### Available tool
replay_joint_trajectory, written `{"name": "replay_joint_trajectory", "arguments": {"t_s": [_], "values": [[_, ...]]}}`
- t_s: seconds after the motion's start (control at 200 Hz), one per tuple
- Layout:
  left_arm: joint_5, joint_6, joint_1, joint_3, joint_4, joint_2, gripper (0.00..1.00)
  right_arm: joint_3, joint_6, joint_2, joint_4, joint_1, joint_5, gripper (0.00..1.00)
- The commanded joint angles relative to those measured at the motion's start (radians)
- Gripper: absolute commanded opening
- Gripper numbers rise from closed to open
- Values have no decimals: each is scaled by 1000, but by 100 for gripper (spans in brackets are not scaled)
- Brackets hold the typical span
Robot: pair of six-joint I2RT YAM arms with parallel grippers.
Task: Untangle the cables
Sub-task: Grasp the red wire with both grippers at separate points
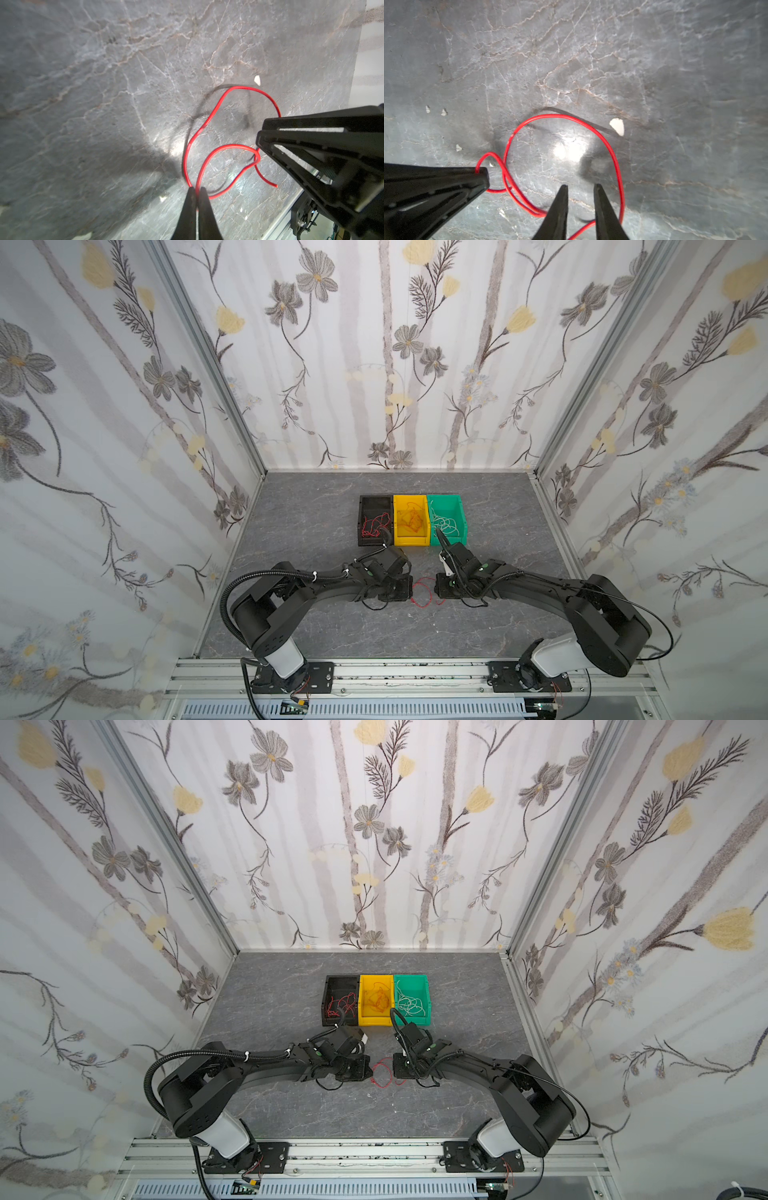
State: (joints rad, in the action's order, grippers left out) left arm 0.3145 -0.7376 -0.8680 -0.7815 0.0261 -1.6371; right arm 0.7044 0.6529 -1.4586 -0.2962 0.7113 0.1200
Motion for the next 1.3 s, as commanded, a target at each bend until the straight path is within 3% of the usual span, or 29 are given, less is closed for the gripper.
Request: {"name": "replay_joint_trajectory", "arguments": {"t_s": [0.0, 0.195, 0.435, 0.665, 0.914, 1.024, 1.129, 1.294], "values": [[-27, -4, 2, 5, -7, 11, 0, 0, -9, 19, -32, 1, -50, 22], [-28, 6, 5, 18, -13, 39, 0, -8, -44, 46, -60, 0, -75, 20], [-26, 20, 12, 40, -18, 59, 0, -34, -110, 159, -56, -51, -61, 38], [-22, 20, 14, 41, -31, 67, 0, -86, -110, 152, 46, -130, 81, 41], [-21, 17, 15, 42, -41, 81, 0, -114, -53, 34, 177, -127, 177, 33], [-20, 15, 16, 46, -44, 101, 0, -121, -41, 2, 207, -126, 191, 22], [-18, 9, 22, 56, -52, 118, 0, -123, -36, 8, 204, -126, 164, 7], [-21, 4, 55, 80, -50, 179, 0, -102, -55, 53, 96, -137, 48, 1]]}}
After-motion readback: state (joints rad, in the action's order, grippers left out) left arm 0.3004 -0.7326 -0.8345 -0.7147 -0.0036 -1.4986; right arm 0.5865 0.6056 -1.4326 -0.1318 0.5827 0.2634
